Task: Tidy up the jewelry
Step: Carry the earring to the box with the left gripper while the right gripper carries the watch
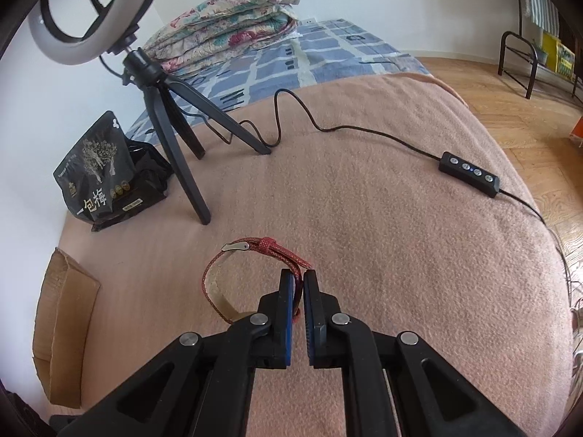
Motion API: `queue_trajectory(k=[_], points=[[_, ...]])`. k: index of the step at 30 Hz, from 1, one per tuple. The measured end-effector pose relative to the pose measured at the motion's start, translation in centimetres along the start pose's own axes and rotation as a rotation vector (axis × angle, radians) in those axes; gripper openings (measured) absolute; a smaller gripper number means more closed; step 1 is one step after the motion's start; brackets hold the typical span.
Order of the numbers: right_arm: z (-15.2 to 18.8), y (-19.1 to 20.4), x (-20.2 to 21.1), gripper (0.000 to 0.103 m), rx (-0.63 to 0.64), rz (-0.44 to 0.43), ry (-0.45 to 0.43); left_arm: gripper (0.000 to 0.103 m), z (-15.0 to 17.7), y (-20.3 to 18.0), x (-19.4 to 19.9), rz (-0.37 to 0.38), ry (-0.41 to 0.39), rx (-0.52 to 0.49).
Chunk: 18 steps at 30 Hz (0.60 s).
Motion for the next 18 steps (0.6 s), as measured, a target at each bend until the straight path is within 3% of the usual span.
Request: queue_trajectory(k=[18], points=[[2.4,4.6,7.6,0.003,0.129,-0.002,-0.061,0.017,-0.6,1.8,6.9,-0.06,-0.1,0.062]])
Point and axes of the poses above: each gripper's, at about its wrist camera, not at the fingertips, and x roughly against the way its jaws point, y to its left, z to its underside, the point moved 4 cm from there along -x, roughly the way its jaws point, and after that the axes turned 2 degrees about -z, right-handed, at the moved point
